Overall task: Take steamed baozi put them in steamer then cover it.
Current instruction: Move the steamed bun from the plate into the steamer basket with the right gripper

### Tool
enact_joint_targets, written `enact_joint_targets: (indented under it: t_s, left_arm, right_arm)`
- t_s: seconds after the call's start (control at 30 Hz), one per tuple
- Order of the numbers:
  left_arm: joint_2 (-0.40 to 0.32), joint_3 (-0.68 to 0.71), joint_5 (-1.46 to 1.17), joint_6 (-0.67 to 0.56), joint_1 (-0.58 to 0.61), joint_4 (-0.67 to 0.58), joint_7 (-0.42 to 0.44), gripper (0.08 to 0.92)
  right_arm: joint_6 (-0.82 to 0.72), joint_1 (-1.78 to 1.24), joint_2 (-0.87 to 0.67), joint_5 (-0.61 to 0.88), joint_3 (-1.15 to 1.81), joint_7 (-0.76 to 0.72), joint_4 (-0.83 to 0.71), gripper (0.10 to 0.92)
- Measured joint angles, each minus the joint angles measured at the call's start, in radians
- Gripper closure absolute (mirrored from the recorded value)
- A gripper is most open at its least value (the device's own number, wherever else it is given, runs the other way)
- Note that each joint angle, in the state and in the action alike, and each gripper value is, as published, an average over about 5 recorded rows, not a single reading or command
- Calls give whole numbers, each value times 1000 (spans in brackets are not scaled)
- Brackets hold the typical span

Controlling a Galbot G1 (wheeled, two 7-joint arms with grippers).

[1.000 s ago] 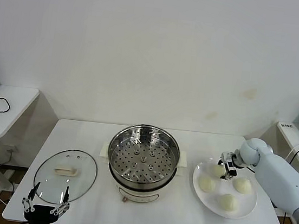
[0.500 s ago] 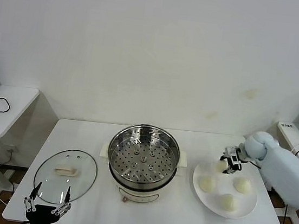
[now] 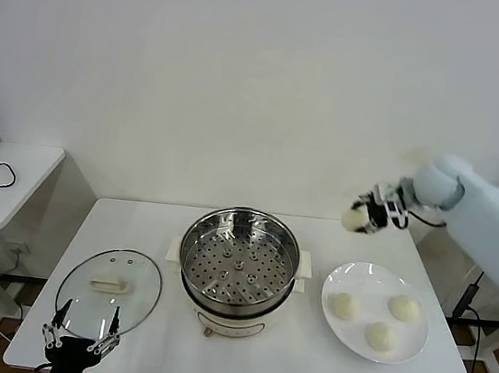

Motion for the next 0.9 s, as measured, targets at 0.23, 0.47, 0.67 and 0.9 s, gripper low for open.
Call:
enact_joint_targets:
  t_s: [0.23, 0.47, 0.67, 0.9]
  left_arm:
    - [6, -14, -13, 3, 0, -8, 1, 177]
    - [11, -33, -17, 6, 6, -23, 3, 177]
    - [7, -50, -26, 9, 7, -36, 3, 177]
    - [3, -64, -35, 10, 1, -39, 3, 177]
  right_arm:
    - [10, 133, 123, 89, -113, 28, 33, 448]
    - [53, 177, 254, 114, -226, 61, 39, 448]
    - [132, 175, 355, 76, -311, 100, 22, 448]
    - [239, 146, 435, -15, -378, 136, -7, 448]
